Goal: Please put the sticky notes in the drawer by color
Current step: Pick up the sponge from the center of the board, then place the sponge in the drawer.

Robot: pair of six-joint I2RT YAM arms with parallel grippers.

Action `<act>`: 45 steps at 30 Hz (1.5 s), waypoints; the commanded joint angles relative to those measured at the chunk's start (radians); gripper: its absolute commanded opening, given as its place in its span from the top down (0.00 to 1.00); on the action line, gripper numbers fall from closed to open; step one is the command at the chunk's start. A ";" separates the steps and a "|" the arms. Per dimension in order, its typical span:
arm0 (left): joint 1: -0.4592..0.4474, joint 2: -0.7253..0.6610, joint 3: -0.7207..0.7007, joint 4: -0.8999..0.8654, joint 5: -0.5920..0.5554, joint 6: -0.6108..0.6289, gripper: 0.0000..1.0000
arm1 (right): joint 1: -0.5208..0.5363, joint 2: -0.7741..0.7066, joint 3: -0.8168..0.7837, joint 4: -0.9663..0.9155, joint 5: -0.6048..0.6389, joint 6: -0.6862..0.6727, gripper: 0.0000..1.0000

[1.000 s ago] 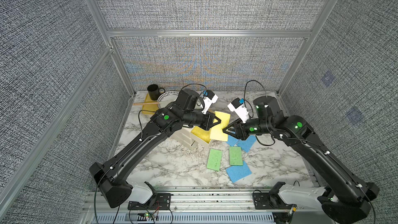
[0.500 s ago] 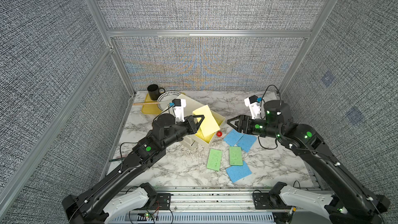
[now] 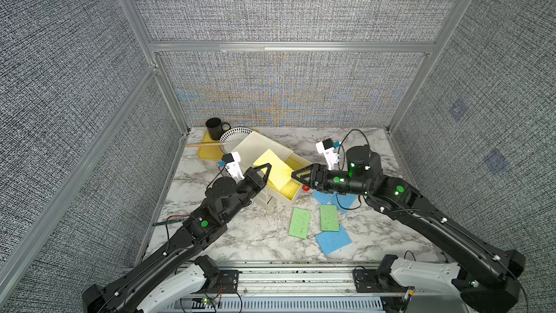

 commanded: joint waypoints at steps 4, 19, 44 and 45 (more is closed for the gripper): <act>-0.006 0.011 0.013 0.053 0.002 -0.018 0.99 | 0.029 0.081 0.029 0.037 0.031 0.031 0.36; -0.011 -0.021 0.089 -0.201 -0.033 0.100 0.12 | 0.014 0.110 0.152 -0.209 0.235 -0.002 1.00; -0.011 -0.123 0.190 -0.583 -0.235 0.589 0.10 | -0.283 0.232 0.116 -0.313 -0.236 -0.075 1.00; -0.011 -0.121 0.189 -0.581 -0.236 0.596 0.10 | -0.282 0.241 0.121 -0.308 -0.243 -0.068 1.00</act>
